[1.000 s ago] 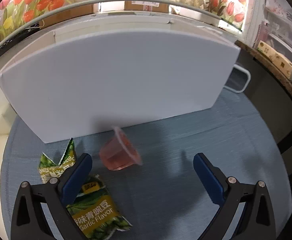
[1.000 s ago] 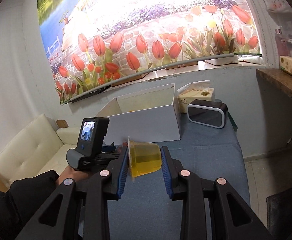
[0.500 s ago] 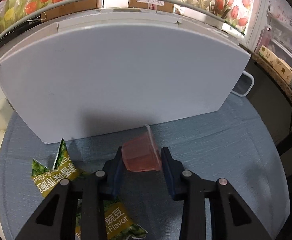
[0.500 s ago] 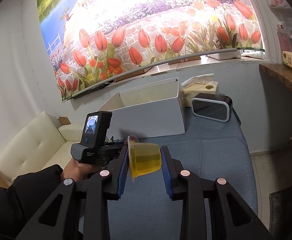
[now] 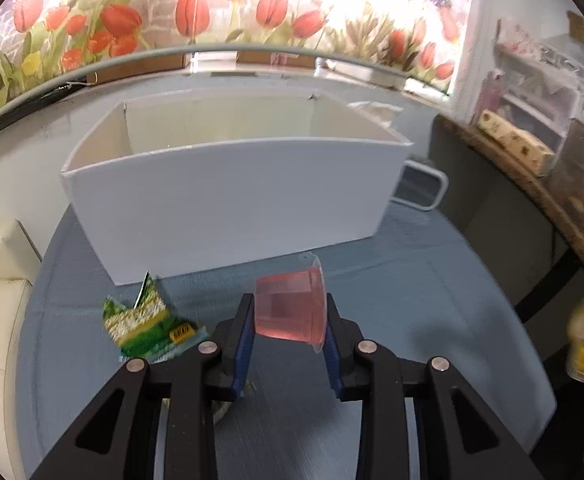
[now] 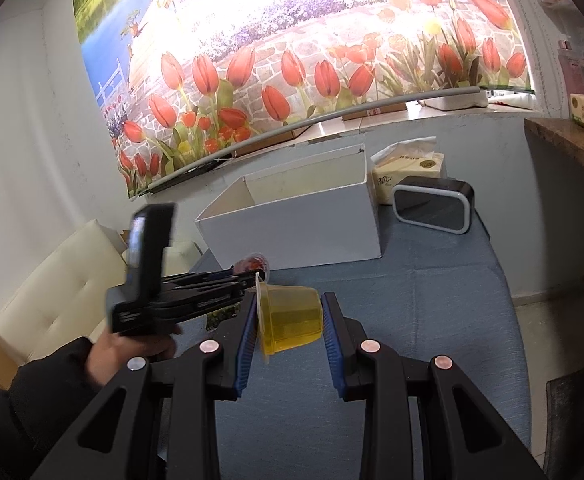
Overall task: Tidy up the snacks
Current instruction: 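Grasp the pink jelly cup with the left gripper while the right gripper holds its cup, then carry both jelly cups over the white box and open both grippers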
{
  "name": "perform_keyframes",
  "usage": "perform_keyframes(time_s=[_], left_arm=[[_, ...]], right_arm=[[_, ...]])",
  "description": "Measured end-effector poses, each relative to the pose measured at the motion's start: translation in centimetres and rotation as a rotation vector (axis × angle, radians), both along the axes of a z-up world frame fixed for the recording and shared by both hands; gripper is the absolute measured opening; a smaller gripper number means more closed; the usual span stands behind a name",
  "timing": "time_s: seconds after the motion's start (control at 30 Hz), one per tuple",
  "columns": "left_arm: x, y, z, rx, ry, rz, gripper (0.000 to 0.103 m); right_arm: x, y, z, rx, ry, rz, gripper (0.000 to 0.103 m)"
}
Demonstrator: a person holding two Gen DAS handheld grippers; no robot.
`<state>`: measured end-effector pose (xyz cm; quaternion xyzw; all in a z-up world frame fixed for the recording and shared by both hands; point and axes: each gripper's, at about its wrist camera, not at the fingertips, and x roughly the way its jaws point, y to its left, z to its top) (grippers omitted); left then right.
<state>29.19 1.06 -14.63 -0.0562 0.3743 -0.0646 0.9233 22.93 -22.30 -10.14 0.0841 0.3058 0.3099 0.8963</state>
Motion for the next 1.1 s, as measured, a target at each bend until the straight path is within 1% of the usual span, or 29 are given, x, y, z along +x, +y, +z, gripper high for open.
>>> perform_keyframes(time_s=[0.07,0.23,0.37,0.47,0.57,0.63,0.73,0.8,0.83,0.9,0.97,1.03,1.07,1.1], left_arm=[[-1.9,-0.1,1.4,-0.013,-0.038,0.0,0.034],[-6.1,1.7,4.0,-0.065,-0.102,0.016,0.034],[-6.4,2.6,5.4,-0.071,-0.133,0.04,0.034],[-5.7,3.6,6.3,-0.075,-0.153,0.061,0.034],[-3.7,4.8,7.5,-0.067,-0.175,0.077,0.034],[-1.5,5.8,8.2,-0.073,-0.191,0.079,0.034],[2.1,6.7,8.9,-0.058,-0.193,0.088,0.034],[5.0,7.6,8.8,-0.041,-0.172,0.099,0.034],[6.4,7.9,8.5,-0.039,-0.158,0.103,0.034],[8.7,8.4,7.7,-0.012,-0.127,0.113,0.034],[10.2,8.7,6.8,0.009,-0.101,0.113,0.034],[11.3,8.9,6.0,0.025,-0.065,0.109,0.035],[11.7,9.0,5.5,0.042,-0.053,0.119,0.041],[11.8,9.2,5.3,0.046,-0.055,0.125,0.06]], right_arm=[[0.1,0.5,-0.1,-0.001,0.004,0.008,0.034],[0.6,2.1,-0.3,0.002,0.008,0.034,0.034],[1.5,4.2,0.2,-0.006,-0.004,0.064,0.034],[3.1,5.7,1.0,-0.017,-0.021,0.079,0.034],[5.8,7.3,2.1,-0.018,-0.031,0.085,0.034],[8.3,8.3,2.9,0.002,-0.024,0.082,0.034],[12.0,10.1,3.5,-0.043,-0.041,0.043,0.034],[15.4,11.4,3.6,-0.085,-0.044,0.018,0.034],[16.4,11.7,3.5,-0.099,-0.042,0.009,0.034],[19.6,12.8,3.0,-0.163,-0.032,-0.018,0.034],[21.6,13.2,2.5,-0.202,-0.014,-0.042,0.034],[22.9,13.1,2.0,-0.219,0.002,-0.066,0.035],[23.3,13.0,1.9,-0.235,-0.001,-0.08,0.048],[23.5,12.8,1.8,-0.254,-0.008,-0.105,0.08]])
